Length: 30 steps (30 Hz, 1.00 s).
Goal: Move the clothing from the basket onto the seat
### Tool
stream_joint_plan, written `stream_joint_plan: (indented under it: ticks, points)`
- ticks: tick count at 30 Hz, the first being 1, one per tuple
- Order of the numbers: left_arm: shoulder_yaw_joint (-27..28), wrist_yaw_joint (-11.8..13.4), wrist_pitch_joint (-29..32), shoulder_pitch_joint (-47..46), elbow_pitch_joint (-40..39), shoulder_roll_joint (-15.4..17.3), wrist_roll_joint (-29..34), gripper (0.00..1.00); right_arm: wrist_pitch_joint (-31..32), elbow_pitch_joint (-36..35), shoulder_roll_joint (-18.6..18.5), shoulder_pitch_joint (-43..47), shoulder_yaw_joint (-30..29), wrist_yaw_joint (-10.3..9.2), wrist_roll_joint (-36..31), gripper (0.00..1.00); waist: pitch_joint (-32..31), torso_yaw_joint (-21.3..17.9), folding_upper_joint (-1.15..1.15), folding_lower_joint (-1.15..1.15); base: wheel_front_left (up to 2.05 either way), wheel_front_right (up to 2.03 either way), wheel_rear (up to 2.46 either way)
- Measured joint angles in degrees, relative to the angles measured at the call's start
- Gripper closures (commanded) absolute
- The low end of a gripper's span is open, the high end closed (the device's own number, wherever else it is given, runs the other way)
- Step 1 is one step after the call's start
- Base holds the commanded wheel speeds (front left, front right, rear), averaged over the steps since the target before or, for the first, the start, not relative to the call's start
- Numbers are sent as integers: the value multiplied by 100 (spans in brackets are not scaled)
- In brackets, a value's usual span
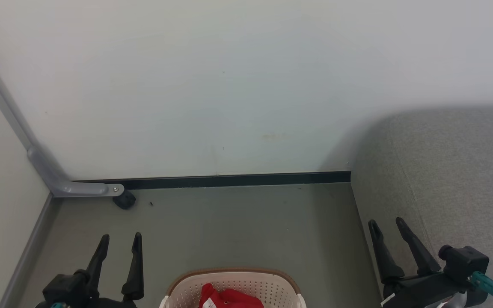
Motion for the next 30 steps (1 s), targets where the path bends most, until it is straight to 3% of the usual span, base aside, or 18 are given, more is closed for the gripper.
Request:
stream_joint_plan:
  ticks: [30]
  points:
    - [15,-348,-67,-67,66,-214,266,0,-82,-155,27,-19,-249,10,-433,0,393,-55,0,0,0,0,0]
